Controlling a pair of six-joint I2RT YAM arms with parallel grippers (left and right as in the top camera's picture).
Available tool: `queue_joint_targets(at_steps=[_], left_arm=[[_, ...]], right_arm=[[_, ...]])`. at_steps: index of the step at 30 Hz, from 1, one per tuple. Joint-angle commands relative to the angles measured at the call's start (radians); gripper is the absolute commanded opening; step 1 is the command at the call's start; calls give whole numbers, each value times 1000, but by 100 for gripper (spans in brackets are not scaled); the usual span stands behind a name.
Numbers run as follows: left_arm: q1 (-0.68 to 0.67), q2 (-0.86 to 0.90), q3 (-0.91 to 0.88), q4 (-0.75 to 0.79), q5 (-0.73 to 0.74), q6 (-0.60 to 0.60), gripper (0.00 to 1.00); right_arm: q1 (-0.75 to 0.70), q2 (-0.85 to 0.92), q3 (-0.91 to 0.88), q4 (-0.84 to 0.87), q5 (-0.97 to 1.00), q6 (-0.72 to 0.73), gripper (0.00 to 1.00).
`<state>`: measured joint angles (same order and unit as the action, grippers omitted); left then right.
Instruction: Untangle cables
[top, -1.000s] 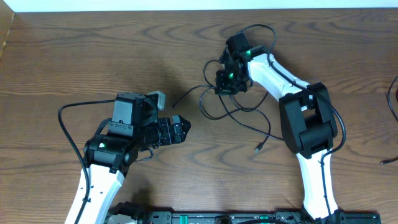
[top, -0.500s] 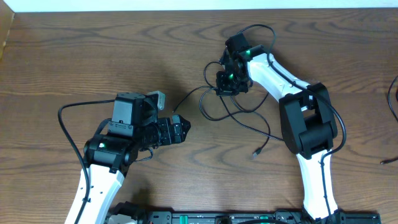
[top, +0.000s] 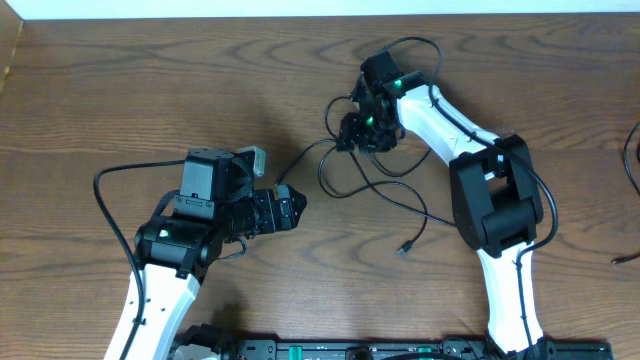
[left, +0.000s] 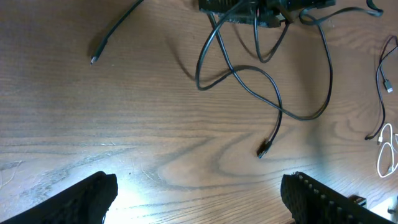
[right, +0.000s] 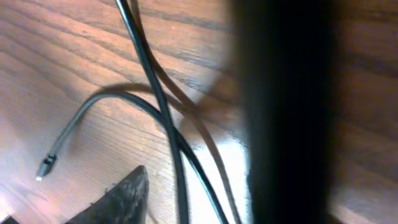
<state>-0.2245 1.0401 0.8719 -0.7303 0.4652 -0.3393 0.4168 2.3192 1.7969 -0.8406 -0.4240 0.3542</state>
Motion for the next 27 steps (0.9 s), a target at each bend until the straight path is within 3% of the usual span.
queue_joint_targets(at_steps=[1,3,9,18,27], left_arm=[[-4,0,7,-2,-5,14,90],[-4,0,7,-2,-5,14,90],[-4,0,7,-2,-5,14,90],[-4,0,7,-2,-6,15,90],[-4,0,7,-9,-5,29,90]], right_arm=[[-10,40,-25,-1,124,2,72],[-14,40,-25,2,168,21,82],[-29,40,-25,55,254,35,95],[-55,39,-24,71,223,57,97],[-65,35,-5,116,-148,60,99]])
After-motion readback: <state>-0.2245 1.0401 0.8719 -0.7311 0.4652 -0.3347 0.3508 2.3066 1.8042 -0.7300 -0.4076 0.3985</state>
